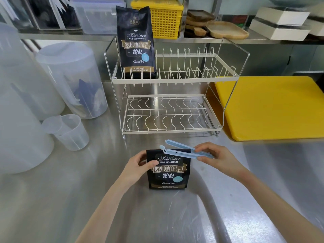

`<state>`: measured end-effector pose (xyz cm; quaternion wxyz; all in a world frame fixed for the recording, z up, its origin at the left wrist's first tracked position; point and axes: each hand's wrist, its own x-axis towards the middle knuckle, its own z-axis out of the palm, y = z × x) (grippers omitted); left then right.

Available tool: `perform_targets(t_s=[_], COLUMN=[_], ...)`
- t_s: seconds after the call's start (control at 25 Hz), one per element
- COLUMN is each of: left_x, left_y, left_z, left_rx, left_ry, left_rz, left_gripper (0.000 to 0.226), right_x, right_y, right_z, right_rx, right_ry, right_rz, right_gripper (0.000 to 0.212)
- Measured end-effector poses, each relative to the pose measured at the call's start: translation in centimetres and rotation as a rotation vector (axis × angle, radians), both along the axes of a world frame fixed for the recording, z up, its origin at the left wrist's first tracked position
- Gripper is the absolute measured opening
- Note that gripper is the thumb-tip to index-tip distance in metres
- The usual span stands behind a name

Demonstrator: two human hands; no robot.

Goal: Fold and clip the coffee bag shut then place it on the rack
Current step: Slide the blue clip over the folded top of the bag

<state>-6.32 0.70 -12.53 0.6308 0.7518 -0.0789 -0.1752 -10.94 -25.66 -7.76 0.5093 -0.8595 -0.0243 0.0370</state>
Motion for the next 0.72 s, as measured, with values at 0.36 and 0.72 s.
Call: perform_targets(t_s=[0.36,0.72], left_x=[0.0,0.2], left_y=[-0.2,-0.6], left_z=[-0.4,-0.4], left_rx=[0.034,0.068], left_ry=[0.01,0.069], left_rz=[0.003,0.052], left_gripper=[0.029,0.027], right_x=[1.5,2.7], right_y=[2.2,5.0], right_z=[-1.4,-1.6], right_rx=[0.083,0.182], right_ry=[0.021,-0.002], right_rz=[-0.044,-0.061], right_gripper=[0.022,0.029])
